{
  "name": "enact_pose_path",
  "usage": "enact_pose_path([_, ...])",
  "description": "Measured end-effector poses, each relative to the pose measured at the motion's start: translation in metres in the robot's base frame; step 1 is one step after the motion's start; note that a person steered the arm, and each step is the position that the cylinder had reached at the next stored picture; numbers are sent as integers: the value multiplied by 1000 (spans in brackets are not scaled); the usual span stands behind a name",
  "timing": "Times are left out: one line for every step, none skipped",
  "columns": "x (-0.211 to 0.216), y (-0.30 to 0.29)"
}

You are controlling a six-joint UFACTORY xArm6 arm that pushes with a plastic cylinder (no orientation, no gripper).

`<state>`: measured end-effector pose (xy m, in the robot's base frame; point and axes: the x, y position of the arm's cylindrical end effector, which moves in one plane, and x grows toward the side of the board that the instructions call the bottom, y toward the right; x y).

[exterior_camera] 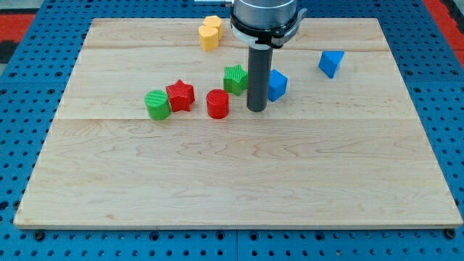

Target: Push a group of blocks upwards

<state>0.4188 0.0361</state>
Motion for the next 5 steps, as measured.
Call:
enact_pose_path([2, 1])
enact_pose_path([9, 12])
enact_pose_path([-5, 26])
enact_pose_path([-32, 27])
enact_pose_path([-60, 56])
